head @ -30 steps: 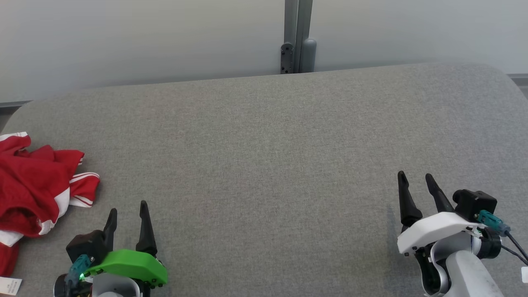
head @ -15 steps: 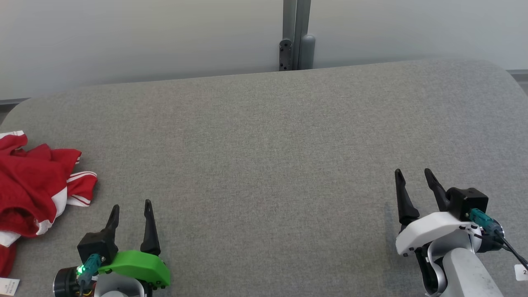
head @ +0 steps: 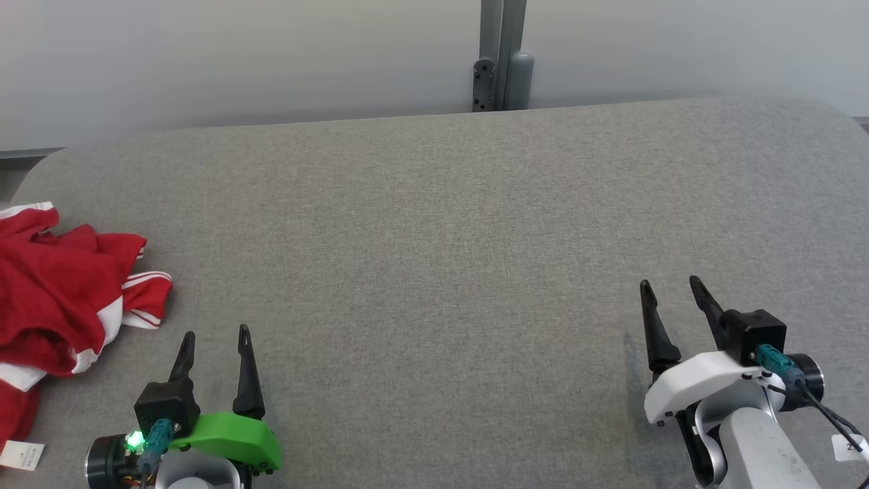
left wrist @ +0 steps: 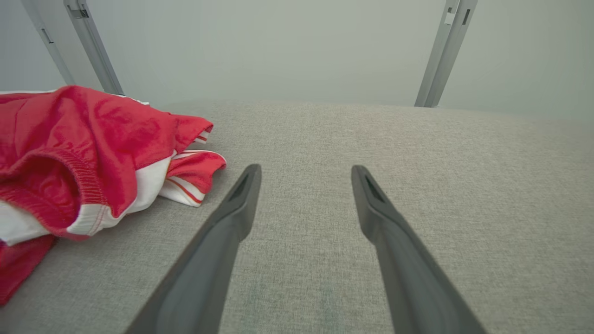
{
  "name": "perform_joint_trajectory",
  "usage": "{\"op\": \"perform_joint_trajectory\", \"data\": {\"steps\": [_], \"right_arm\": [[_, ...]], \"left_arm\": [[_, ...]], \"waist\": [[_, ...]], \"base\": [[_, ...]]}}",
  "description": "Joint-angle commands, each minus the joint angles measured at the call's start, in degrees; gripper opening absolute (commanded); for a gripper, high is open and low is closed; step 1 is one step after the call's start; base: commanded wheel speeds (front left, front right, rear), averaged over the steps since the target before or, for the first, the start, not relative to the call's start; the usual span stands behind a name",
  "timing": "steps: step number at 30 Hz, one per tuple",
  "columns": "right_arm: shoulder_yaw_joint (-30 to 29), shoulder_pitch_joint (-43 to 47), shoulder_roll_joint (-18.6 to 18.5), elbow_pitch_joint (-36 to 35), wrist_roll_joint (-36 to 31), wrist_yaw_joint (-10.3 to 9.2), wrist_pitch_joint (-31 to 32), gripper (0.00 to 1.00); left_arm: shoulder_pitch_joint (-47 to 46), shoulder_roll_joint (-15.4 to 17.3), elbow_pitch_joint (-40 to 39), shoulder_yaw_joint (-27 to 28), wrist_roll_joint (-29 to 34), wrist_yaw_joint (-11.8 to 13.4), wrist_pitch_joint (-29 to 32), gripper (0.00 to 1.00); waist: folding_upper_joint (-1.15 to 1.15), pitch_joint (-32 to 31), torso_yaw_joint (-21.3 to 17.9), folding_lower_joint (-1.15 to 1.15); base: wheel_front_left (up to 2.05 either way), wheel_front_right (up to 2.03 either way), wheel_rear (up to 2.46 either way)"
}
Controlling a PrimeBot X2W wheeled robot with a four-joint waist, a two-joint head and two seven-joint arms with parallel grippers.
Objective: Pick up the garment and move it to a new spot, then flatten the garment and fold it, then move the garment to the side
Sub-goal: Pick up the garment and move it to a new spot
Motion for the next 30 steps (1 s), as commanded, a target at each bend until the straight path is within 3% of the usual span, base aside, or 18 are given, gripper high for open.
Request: {"op": "perform_joint_trajectory", "data": {"steps": [1,20,24,30], "right_arm": [[0.5,-0.6,-0.2,0.1,-1.5,0.02,-0.5,1.00],[5.4,0.9,-0.2,1.1,1.9,0.01,-0.7,1.00],[6.3,0.9,-0.2,1.2,1.9,0.01,-0.7,1.00],[7.4,-0.3,-0.3,1.9,2.0,0.01,-0.7,1.00]], "left_arm": [[-0.8,0.4,-0.2,0.0,1.2,0.5,-0.4,1.00],[3.3,0.4,1.4,2.4,-0.2,2.0,-0.6,1.00],[3.8,0.3,1.4,3.0,-0.4,1.8,-0.6,1.00],[4.3,0.3,0.9,3.5,-1.3,1.7,-0.6,1.00]], "waist": [[0.00,0.1,1.7,0.00],[0.00,-0.3,24.6,0.00],[0.00,0.1,27.6,0.00],[0.00,1.2,28.3,0.00]], "base": [[0.00,0.00,0.00],[0.00,0.00,0.00],[0.00,0.00,0.00],[0.00,0.00,0.00]]}}
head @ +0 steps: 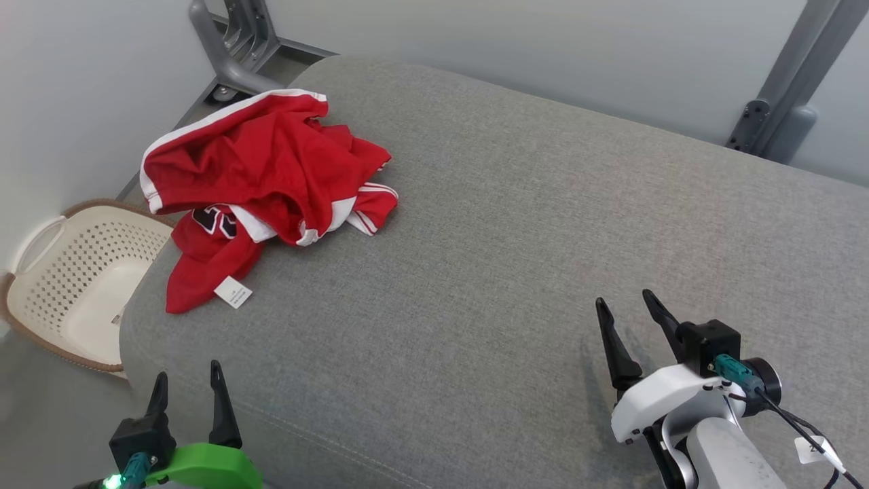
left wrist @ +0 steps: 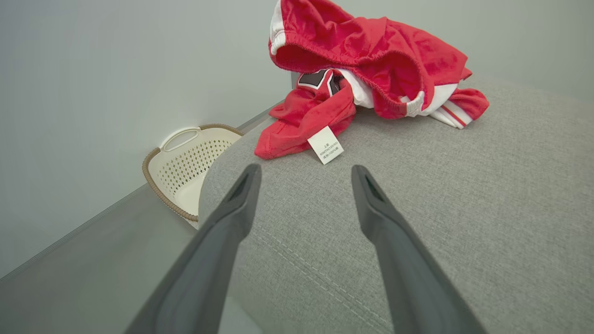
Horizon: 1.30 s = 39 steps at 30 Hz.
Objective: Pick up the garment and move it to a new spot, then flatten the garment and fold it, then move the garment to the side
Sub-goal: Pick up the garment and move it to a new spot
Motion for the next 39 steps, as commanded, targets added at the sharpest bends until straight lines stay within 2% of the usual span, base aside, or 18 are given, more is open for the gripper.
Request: {"op": "perform_joint_trajectory", "data": {"steps": [1,11,21,30,39], "right_arm": [[0.0,-0.3,-0.3,0.2,0.1,0.00,-0.2,1.00],[-0.1,-1.1,-1.2,-0.3,-1.5,0.00,-0.2,1.00],[0.5,-3.4,-4.2,-0.7,-1.5,0.00,-0.2,1.00],[0.4,-5.6,-6.5,-1.4,-1.2,0.00,-0.2,1.00],[0.7,-7.6,-7.8,-2.1,-0.8,-0.01,-0.1,1.00]], "left_arm": [[0.7,0.2,0.0,0.0,-0.4,-0.1,0.0,1.00],[-3.6,0.2,1.8,1.0,-0.4,-0.3,0.0,1.00],[-13.7,0.3,5.0,5.9,1.8,-2.6,0.0,1.00],[-23.5,1.8,8.4,11.1,3.3,-2.6,0.0,1.00],[-31.2,4.4,13.7,13.2,4.9,-3.0,0.0,1.00]], "waist": [[0.00,0.9,1.2,0.00],[0.00,3.2,-1.6,0.00],[0.00,9.6,-5.9,0.00],[0.00,14.9,-9.3,0.00],[0.00,19.3,-12.2,0.00]], "base": [[0.00,0.00,0.00],[0.00,0.00,0.00],[0.00,0.00,0.00],[0.00,0.00,0.00],[0.00,0.00,0.00]]}}
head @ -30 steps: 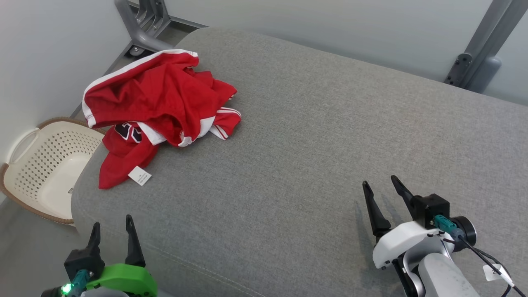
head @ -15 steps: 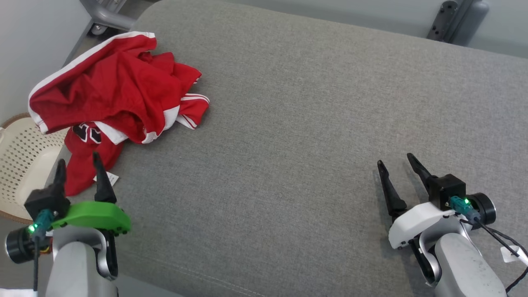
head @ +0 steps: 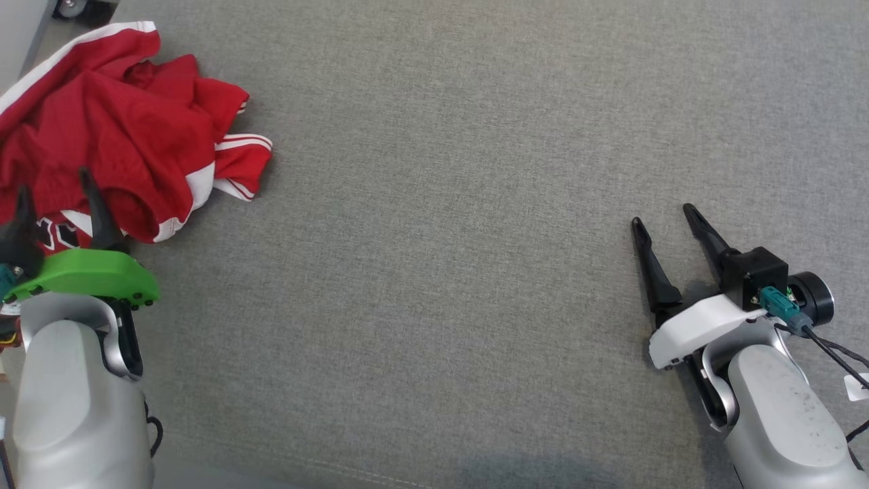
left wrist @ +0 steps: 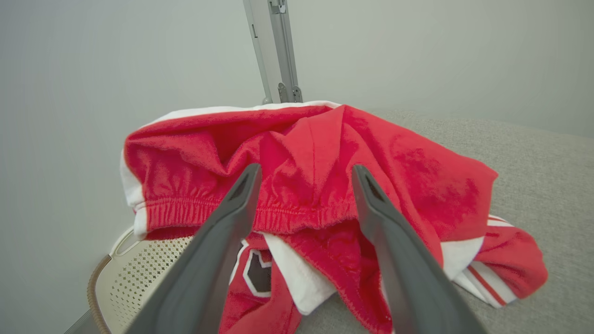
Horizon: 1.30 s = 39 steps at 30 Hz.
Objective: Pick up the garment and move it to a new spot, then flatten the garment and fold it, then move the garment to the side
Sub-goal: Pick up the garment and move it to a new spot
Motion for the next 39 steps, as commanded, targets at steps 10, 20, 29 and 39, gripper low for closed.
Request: {"op": "perform_joint_trajectory", "data": {"steps": [10,20,29,39], "right_arm": [[0.3,-1.5,-1.2,0.5,0.4,-0.07,0.1,1.00],[-1.2,-1.2,-1.4,1.4,0.7,-0.13,0.5,1.00],[-1.6,-1.0,-0.6,2.1,0.4,-0.13,0.5,1.00],[-2.0,-0.5,0.2,3.4,1.6,-0.13,0.6,1.00]], "left_arm": [[-9.8,2.7,8.9,3.9,-1.8,0.6,0.0,1.00],[-12.9,3.3,13.9,4.7,-0.9,2.2,0.0,1.00],[-13.5,3.5,14.9,5.2,-0.6,1.1,0.0,1.00],[-14.3,4.0,15.9,6.1,-0.9,-0.5,0.0,0.00]], "waist": [[0.00,5.6,-4.9,0.00],[0.00,7.2,-6.0,0.00],[0.00,7.5,-5.5,0.00],[0.00,7.4,-5.9,0.00]], "base": [[0.00,0.00,0.00],[0.00,0.00,0.00],[0.00,0.00,0.00],[0.00,0.00,0.00]]}}
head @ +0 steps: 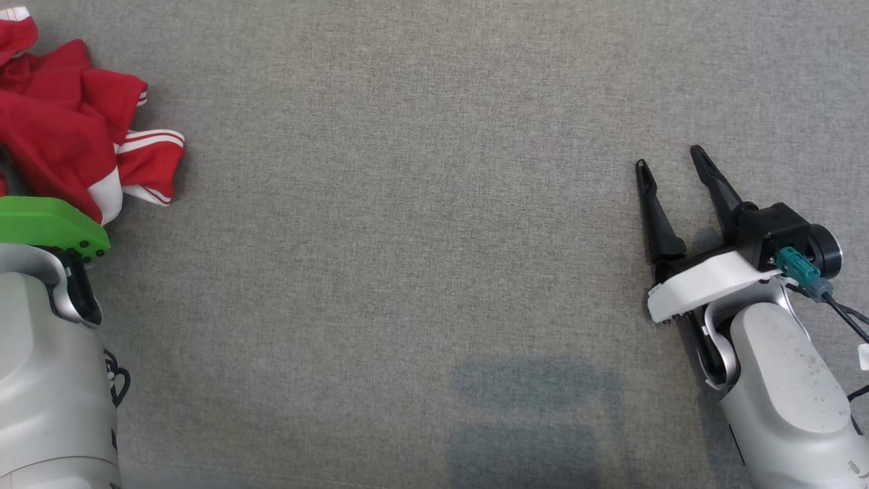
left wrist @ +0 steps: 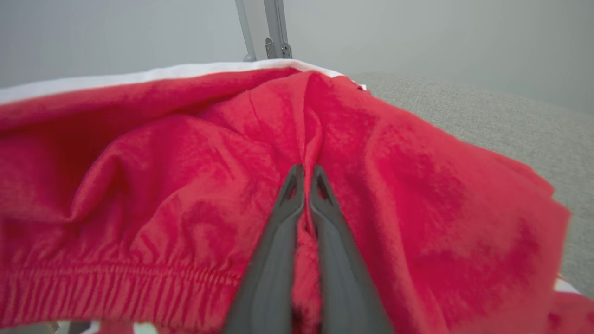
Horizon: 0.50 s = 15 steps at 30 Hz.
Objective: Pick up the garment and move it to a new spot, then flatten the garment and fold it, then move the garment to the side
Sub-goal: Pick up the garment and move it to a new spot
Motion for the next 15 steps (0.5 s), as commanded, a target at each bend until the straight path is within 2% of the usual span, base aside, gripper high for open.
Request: {"op": "perform_joint_trajectory", "data": {"steps": [1,10,15], "right_arm": [[-0.6,3.7,-0.6,5.4,0.7,-0.27,1.2,1.00],[0.1,4.0,1.4,5.6,1.5,-0.24,1.2,1.00],[1.1,3.9,3.1,5.9,2.5,-0.20,1.1,1.00]], "left_arm": [[-1.1,0.3,-0.2,0.0,0.3,-0.1,0.0,0.00],[-1.6,1.3,-3.8,-1.1,2.2,-2.2,0.0,0.00],[-2.8,1.6,-5.5,-3.3,4.0,-3.3,0.0,0.00]], "waist": [[0.00,-0.2,-0.2,0.00],[0.00,-2.6,-2.0,0.00],[0.00,-4.6,-4.6,0.00]], "base": [[0.00,0.00,0.00],[0.00,0.00,0.00],[0.00,0.00,0.00]]}}
